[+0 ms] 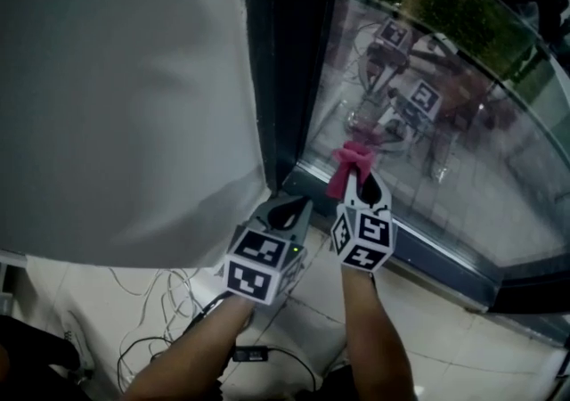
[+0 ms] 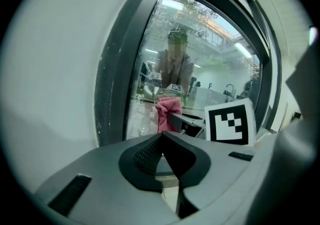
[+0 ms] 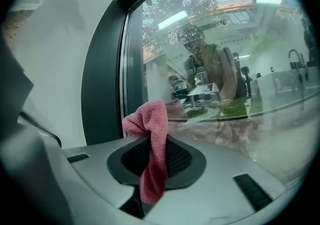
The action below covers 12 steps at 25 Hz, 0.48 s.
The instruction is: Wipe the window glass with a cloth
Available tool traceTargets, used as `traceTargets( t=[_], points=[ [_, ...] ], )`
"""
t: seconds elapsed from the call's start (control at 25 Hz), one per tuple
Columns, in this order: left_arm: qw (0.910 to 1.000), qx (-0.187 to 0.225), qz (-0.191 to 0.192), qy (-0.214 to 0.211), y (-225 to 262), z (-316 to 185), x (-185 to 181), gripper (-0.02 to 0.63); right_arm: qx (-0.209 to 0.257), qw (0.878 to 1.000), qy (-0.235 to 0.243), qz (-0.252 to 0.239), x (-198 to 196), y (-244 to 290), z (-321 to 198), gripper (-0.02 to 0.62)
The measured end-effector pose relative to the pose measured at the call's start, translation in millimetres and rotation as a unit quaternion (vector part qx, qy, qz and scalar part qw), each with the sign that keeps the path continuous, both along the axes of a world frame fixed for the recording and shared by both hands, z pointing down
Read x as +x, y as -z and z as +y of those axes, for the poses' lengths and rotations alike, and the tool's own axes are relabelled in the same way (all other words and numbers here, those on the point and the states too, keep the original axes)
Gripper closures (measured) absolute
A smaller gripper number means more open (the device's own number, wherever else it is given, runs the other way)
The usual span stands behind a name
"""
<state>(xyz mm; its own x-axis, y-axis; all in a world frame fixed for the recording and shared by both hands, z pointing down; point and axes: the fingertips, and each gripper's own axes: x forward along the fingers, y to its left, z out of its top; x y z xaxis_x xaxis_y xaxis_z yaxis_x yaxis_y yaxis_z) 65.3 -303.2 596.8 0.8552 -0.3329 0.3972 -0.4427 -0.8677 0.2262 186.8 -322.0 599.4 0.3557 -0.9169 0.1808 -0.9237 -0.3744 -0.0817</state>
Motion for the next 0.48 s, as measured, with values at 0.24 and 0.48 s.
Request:
traceTargets(
  t=[0.24,0.48],
  points=[
    [0.9993,0.004,-0.005,-0.037,0.3,28.0,34.6,0.600,0.005,1.000,-0.018,0.005,32.2,2.5,41.8,0.543],
    [0.9958,0.002,-0.010,-0.091,-2.2,80.3,77.4,0.600,0.007,0.998,-0.063,-0.003,76.7,0.5,112.6,0.543]
  ],
)
